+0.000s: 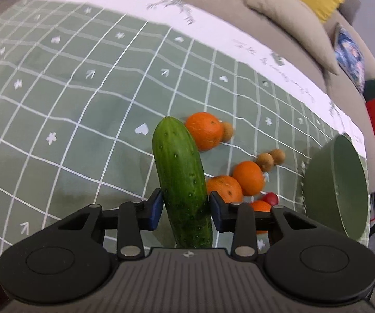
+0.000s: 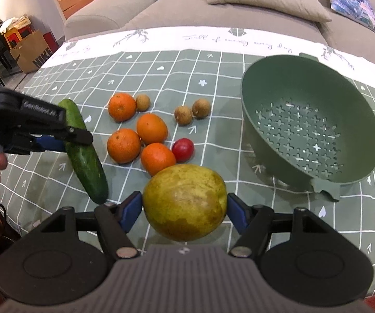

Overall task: Organize fruits
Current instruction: 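Carry the pear and cucumber into the green colander and open both tools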

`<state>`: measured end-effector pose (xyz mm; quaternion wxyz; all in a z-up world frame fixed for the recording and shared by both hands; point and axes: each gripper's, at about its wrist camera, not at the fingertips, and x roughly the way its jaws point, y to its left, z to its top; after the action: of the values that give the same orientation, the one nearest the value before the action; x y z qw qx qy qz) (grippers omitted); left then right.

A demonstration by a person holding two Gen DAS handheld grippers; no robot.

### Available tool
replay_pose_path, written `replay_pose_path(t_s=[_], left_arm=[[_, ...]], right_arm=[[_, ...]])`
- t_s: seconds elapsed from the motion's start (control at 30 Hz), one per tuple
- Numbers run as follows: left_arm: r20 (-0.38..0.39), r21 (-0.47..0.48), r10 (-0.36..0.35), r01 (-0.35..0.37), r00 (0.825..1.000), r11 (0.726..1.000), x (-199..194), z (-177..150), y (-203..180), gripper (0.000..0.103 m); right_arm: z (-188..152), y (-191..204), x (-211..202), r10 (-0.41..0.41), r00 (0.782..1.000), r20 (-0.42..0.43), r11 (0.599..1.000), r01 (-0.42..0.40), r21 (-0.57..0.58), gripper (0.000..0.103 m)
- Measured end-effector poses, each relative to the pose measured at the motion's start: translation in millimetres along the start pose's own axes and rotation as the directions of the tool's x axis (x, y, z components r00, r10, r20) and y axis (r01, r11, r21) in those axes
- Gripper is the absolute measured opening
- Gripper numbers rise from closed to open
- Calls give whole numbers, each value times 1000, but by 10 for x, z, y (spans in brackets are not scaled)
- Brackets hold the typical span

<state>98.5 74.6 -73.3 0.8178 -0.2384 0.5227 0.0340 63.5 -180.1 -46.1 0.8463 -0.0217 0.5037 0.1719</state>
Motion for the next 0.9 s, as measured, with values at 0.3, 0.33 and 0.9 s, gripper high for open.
replay_pose_path(t_s=[0.3, 0.33, 0.9], left_arm=[[54, 105, -73, 67, 996, 992, -468, -169, -267, 41], [57, 111, -95, 88, 994, 990, -520, -166, -309, 41], [-78, 322, -334, 341, 939, 883, -193, 215, -1840, 41]], right_arm=[[94, -94, -301, -8, 996, 85, 1000, 10, -19, 67], [117, -123, -338, -10, 996, 93, 1000, 12, -22, 67], [761, -1198, -435, -108, 993, 47, 968, 116, -220, 67]])
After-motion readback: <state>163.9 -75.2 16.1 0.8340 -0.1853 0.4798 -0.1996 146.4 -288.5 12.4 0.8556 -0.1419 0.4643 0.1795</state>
